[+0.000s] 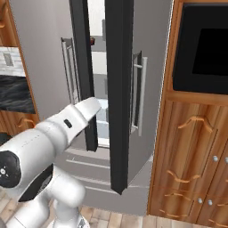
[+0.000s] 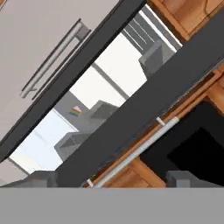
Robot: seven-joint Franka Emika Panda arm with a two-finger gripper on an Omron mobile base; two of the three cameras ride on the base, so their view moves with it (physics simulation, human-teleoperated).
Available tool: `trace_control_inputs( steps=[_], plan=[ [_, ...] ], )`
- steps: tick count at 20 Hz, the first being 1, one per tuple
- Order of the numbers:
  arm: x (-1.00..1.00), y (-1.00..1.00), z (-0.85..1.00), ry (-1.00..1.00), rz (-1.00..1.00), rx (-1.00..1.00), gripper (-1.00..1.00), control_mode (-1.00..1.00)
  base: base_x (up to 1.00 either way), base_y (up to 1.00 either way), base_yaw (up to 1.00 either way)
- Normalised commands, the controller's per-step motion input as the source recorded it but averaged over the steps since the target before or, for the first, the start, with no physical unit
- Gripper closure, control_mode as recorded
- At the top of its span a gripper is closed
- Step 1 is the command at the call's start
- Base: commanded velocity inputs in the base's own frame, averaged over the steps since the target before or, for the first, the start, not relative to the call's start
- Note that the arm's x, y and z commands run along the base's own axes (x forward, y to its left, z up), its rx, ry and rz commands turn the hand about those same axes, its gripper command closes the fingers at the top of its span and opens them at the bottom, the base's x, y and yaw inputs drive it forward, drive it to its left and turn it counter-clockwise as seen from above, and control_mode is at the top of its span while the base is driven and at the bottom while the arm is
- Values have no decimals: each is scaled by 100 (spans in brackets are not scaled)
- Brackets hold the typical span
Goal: Take the cupcake and cake from the fridge and place them on the empty tray on the dining counter.
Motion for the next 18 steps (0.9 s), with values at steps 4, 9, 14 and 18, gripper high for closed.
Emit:
trace_control_inputs(
  steps=[4, 9, 14, 18],
  plan=[
    [41, 100, -19, 22, -9, -60, -100, -100, 0, 0, 0],
    [56, 100, -29, 10, -24, -67, -100, -100, 0, 0, 0],
    [75, 48, -17, 12, -38, -35, -100, -100, 0, 0, 0],
    [99, -42, -15, 10, -26, -7, -100, -100, 0, 0, 0]
  ],
)
